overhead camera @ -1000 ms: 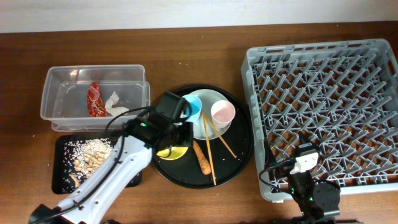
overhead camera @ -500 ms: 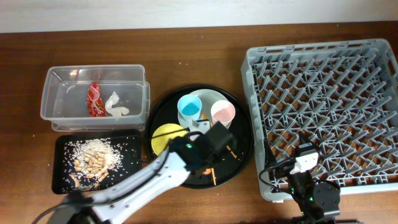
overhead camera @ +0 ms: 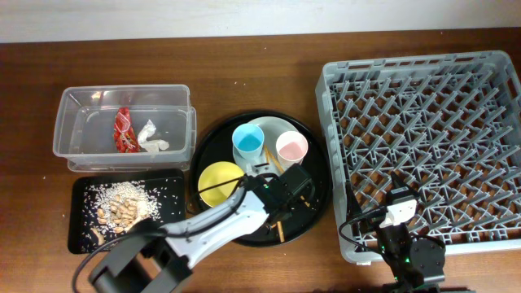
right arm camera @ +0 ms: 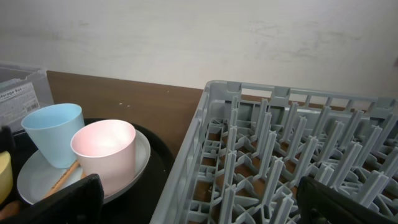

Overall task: Sort waste into correct bins and load items into the dishwasher rack
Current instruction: 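Grasp the sausage with the left gripper and place it on the black tray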

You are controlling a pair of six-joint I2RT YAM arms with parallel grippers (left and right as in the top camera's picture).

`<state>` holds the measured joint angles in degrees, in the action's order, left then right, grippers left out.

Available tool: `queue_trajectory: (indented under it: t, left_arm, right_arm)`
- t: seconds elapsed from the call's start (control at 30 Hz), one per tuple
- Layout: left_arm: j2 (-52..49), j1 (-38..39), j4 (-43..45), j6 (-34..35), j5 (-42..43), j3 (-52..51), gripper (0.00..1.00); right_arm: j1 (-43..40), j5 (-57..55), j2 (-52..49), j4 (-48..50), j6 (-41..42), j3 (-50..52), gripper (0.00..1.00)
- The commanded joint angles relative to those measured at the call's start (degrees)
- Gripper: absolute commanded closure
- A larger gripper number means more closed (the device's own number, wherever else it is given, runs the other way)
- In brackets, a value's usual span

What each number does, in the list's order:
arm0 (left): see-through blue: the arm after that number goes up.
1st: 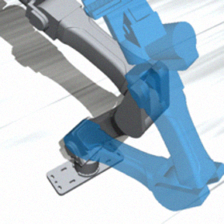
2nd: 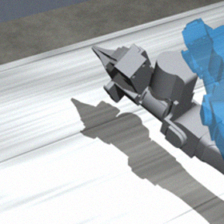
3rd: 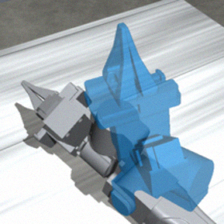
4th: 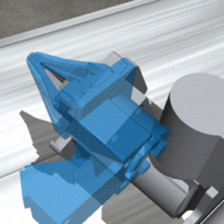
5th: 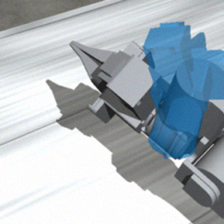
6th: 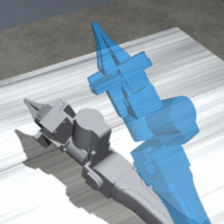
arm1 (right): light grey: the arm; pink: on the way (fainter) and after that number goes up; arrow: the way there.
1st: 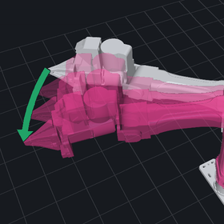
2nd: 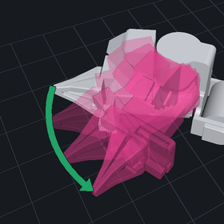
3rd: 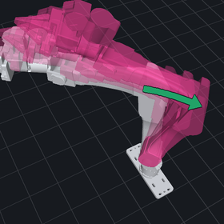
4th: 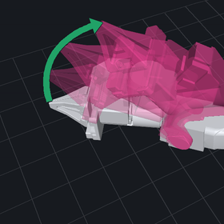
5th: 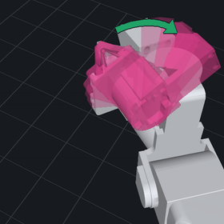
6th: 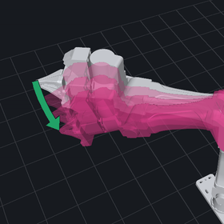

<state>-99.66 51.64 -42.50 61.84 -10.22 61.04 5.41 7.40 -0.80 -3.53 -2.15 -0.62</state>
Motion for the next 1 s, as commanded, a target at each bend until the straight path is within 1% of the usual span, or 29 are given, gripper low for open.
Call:
queue_trajectory:
  t: [0.0, 0.07, 0.13, 0.3, 0.4, 0.47, 0.6, 0.67, 0.73, 0.8, 0.87, 0.9, 0.97]
  left_arm:
    - [-3.6, 0.0, 0.1, 1.6, 1.3, 0.6, 0.59]
    - [-4.0, 0.0, 0.4, 1.6, 1.4, 0.6, 0.6]
    - [-4.0, 0.0, 0.4, 1.6, 2.3, 0.6, 0.7]
    - [-3.6, 0.0, -0.1, 1.5, 3.0, 1.5, 0.83]
    - [-0.8, 0.0, -2.2, 1.5, 2.8, 2.8, 0.84]
    - [2.2, 0.0, -2.6, 0.0, 2.9, 3.6, 0.83]
    - [10.1, -0.2, -4.3, -0.7, 1.8, 4.1, 0.82]
    - [14.9, -1.7, -7.2, -0.7, -0.5, 4.2, 0.82]
    - [18.7, -4.7, -12.0, -0.6, -7.3, 4.2, 0.82]
    - [20.7, -8.9, -15.9, -0.6, -11.3, 4.2, 0.82]
    - [21.2, -16.7, -19.7, -0.6, -11.1, 4.1, 0.82]
    - [21.2, -21.8, -21.0, -0.6, -10.5, 3.4, 0.82]
    - [21.2, -27.5, -21.5, -0.6, -10.4, 1.8, 0.82]
  right_arm:
    - [0.2, -0.3, 0.4, -0.3, 0.1, 0.3, 0.02]
    - [0.2, -0.3, 0.4, -0.3, 0.1, 0.3, 0.02]
    - [0.2, -0.3, 0.4, -0.3, 0.1, 0.3, 0.02]
    - [0.2, -0.3, 0.4, -0.3, 0.1, 0.3, 0.02]
    - [0.2, -0.3, 0.4, -0.3, 0.1, 0.3, 0.02]
    - [0.2, -0.3, 0.4, -0.3, 0.1, 0.3, 0.02]
    - [0.2, -0.3, 0.4, -0.3, 0.1, 0.3, 0.02]
    - [0.2, -0.3, 0.4, -0.3, 0.1, 0.3, 0.02]
    - [0.2, -0.3, 0.4, -0.3, 0.1, 0.3, 0.02]
    - [0.2, -0.3, 0.4, -0.3, 0.1, 0.3, 0.02]
    - [0.2, -0.3, 0.4, -0.3, 0.1, 0.3, 0.02]
    - [0.2, -0.3, 0.4, -0.3, 0.1, 0.3, 0.02]
    - [0.2, -0.3, 0.4, -0.3, 0.1, 0.3, 0.02]
